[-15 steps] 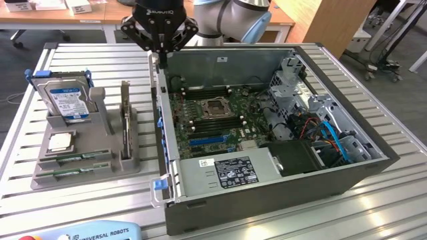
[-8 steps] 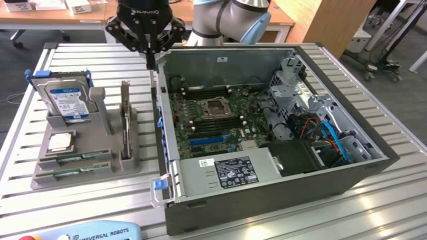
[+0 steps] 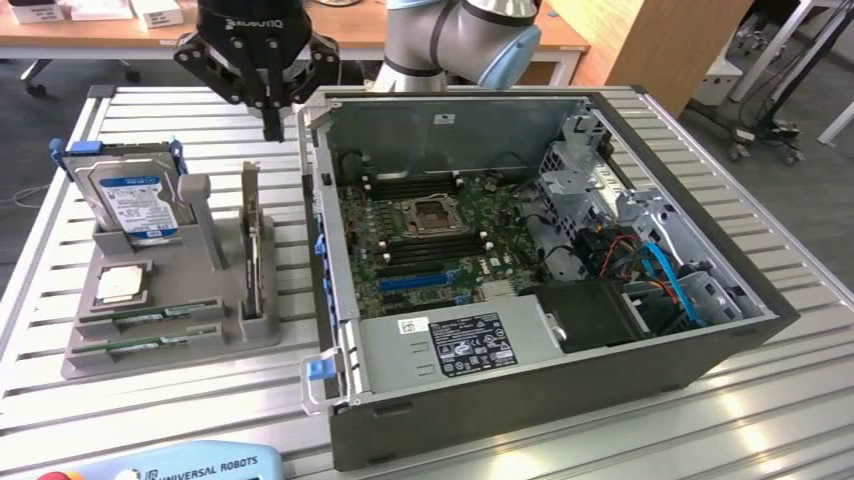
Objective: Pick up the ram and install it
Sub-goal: 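Reach for the ram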
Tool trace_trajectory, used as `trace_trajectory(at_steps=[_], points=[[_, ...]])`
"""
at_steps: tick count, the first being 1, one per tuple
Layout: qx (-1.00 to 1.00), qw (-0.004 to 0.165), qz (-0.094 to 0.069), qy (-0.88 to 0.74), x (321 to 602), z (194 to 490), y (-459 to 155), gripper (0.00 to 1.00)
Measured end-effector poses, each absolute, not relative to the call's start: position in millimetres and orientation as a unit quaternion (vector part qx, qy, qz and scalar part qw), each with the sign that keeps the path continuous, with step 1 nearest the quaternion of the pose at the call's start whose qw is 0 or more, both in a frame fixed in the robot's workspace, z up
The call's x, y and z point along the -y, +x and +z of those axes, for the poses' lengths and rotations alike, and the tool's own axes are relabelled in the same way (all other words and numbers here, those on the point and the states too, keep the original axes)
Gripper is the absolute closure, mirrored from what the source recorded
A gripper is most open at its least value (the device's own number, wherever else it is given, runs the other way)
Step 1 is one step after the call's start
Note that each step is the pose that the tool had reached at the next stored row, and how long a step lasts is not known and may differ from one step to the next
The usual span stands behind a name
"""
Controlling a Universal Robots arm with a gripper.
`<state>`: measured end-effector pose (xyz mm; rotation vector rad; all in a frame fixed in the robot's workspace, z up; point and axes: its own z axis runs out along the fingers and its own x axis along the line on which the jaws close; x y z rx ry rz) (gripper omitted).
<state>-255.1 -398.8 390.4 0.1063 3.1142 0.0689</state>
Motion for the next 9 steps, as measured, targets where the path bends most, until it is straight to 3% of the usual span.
trace_trajectory(at_steps=[9], points=[[-0.999,0.012,0.022,0.034,399,390,-297,0.9]])
